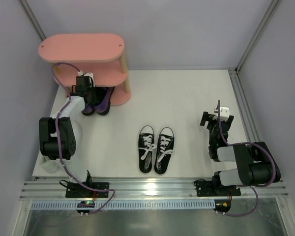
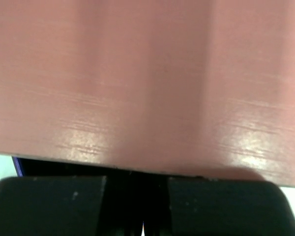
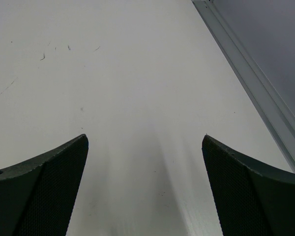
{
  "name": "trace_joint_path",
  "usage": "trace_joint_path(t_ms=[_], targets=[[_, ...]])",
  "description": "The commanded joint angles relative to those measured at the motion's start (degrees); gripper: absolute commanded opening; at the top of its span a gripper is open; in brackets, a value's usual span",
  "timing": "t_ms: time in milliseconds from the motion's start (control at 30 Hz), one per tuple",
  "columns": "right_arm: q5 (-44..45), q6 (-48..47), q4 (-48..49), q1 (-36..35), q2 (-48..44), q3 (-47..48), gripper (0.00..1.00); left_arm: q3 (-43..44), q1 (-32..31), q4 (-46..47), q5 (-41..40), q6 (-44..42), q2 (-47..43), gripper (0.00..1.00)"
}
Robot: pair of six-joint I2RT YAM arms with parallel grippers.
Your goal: Place and organize the shoes onto the shoe shelf
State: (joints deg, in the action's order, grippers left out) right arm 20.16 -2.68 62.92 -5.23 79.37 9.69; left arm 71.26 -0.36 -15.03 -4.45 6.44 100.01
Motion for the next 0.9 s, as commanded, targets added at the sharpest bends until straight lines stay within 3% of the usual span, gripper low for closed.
trace_joint_path(t_ms=[0, 67, 200, 433, 667, 867], targets=[[-0.5, 1.2, 4.4, 0.2, -0.7, 0.8, 0.97, 5.6, 0.1, 11.6, -2.2, -2.0, -1.9, 0.08], [-0.5, 1.2, 4.4, 0.1, -0.7, 0.8, 0.97, 5.4, 0.1, 10.5, -3.4, -1.3, -2.1, 0.3], [-0.5, 1.2, 4.3, 0.2, -0.8, 0.8, 0.97, 2.6, 0.1, 9.1, -4.9, 0.1, -5.4, 0.99], [-0.4, 1.2, 4.4, 0.1, -0.7, 0.8, 0.97, -2.0, 0.1, 6.8, -7.9, 3.7, -13.5, 1.0], [-0.5, 1.2, 4.4, 0.1, -0.8, 0.8, 0.97, -3.0, 0.1, -3.7, -9.9, 6.8, -24.7, 1.0], [-0.5, 1.2, 4.4, 0.1, -0.8, 0.8, 0.97, -5.7, 0.1, -14.5, -3.8, 9.5, -31.3, 1.0]])
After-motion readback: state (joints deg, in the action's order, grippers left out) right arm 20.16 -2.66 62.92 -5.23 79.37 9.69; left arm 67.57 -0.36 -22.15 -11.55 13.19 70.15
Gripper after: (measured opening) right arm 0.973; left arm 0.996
